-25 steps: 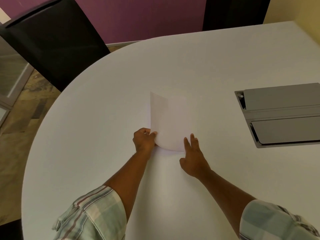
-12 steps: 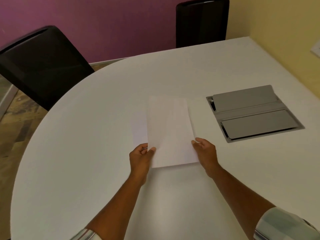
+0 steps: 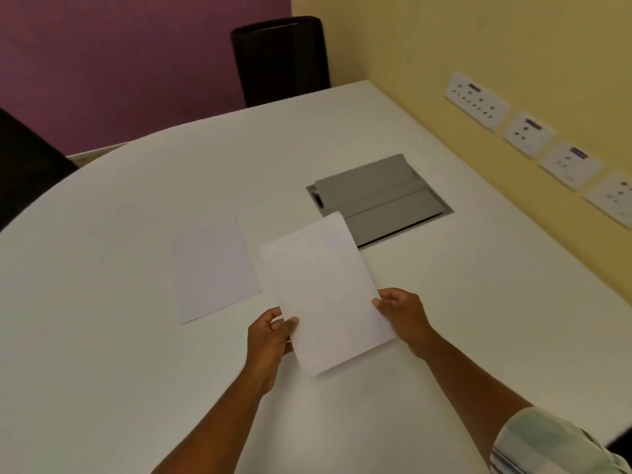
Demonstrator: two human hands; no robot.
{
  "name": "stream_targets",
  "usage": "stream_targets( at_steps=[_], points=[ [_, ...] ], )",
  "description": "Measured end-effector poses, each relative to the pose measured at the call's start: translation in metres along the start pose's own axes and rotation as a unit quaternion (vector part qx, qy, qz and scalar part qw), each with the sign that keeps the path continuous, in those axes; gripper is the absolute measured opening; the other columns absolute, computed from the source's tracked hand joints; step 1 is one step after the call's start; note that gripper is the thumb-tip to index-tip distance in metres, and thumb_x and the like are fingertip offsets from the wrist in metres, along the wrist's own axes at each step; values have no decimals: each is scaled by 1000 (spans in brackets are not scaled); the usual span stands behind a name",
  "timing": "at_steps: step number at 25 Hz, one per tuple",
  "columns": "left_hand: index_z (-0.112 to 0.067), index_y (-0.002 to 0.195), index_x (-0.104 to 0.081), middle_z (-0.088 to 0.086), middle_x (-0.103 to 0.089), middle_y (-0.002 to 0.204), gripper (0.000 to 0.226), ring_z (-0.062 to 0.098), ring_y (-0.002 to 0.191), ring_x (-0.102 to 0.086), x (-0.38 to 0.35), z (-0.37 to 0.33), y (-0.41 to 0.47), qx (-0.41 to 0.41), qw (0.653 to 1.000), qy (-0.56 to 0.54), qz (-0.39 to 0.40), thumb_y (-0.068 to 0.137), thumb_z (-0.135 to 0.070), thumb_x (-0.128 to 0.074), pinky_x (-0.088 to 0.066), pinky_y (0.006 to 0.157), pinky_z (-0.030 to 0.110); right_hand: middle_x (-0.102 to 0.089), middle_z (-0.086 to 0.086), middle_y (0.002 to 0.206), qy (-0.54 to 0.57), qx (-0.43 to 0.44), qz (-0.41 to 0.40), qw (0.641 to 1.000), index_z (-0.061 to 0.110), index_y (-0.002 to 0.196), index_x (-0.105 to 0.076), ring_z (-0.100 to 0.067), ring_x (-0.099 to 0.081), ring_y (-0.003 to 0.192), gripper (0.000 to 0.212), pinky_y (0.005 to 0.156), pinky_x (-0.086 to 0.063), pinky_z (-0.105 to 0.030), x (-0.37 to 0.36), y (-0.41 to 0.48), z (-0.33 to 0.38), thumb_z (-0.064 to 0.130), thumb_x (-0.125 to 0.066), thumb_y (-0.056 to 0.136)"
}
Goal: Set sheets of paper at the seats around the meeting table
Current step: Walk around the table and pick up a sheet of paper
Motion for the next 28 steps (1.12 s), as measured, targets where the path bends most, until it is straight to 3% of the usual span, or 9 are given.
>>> stream_targets(
  at_steps=[3, 7, 11, 14, 17, 21, 24, 28],
  points=[
    [-11, 105, -78, 6, -83, 102, 11, 28, 94, -81, -34, 15, -2, 23, 999, 48, -1, 101, -14, -69, -67, 78, 39, -77, -1, 92, -27, -21, -19, 999, 19, 93, -79, -15, -67, 83, 8, 72, -51, -23, 52, -15, -27, 11, -75, 92],
    [11, 93, -67, 23, -78, 95, 21, 40, 89, -79, -86, 38, -4, 73, 988, 134, 31, 95, -9, -74, -68, 71, 40, -73, -3, 92, -66, -52, -61, 995, 6, 105, -77, -16, -64, 84, 15, 72, -48, -21, 114, -31, -61, 11, -77, 91],
    [-3, 75, -64, 22, -78, 84, 22, 28, 68, -79, -142, 62, -14, 100, 972, 201, 76, 91, -8, -80, -60, 58, 32, -76, -7, 88, -126, -70, -124, 982, 5, 105, -76, -21, -68, 86, 18, 80, -53, -31, 171, -41, -90, 15, -79, 90],
    [-8, 70, -59, 15, -76, 69, 29, 31, 67, -80, -185, 78, -17, 101, 962, 233, 99, 90, -4, -80, -51, 54, 29, -77, -9, 95, -173, -79, -169, 967, 6, 104, -76, -27, -70, 94, 17, 87, -54, -35, 203, -43, -111, 17, -76, 91],
    [-9, 68, -56, 19, -76, 71, 33, 35, 68, -81, -219, 90, -19, 104, 956, 250, 110, 90, -3, -80, -44, 51, 28, -78, -8, 102, -195, -97, -204, 954, 10, 107, -76, -29, -70, 101, 17, 91, -57, -41, 228, -40, -128, 20, -72, 94],
    [-11, 66, -54, 17, -76, 67, 36, 35, 67, -80, -247, 108, -19, 112, 952, 263, 111, 90, -4, -80, -43, 47, 26, -76, -7, 109, -230, -111, -222, 941, 14, 111, -73, -31, -68, 108, 17, 94, -56, -45, 249, -32, -145, 24, -68, 98],
    [-10, 68, -55, 22, -78, 71, 34, 34, 66, -80, -258, 117, -17, 117, 949, 274, 101, 91, -5, -79, -47, 50, 28, -73, -4, 124, -280, -107, -247, 921, 18, 126, -68, -30, -65, 118, 28, 102, -48, -44, 252, -34, -146, 30, -67, 100],
    [-9, 70, -56, 24, -78, 73, 32, 34, 66, -80, -265, 122, -16, 124, 949, 277, 81, 91, -6, -79, -51, 54, 29, -65, -10, 134, -367, -23, -274, 889, 15, 132, -65, -35, -61, 121, 42, 101, -43, -48, 212, -63, -147, 32, -72, 95]
  ],
)
Point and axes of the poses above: each hand's wrist, its own y-axis towards the middle knuckle, its own x-axis out of the back of the hand, z = x × y, the point moved 6 cm from there along y, towards the middle knuckle
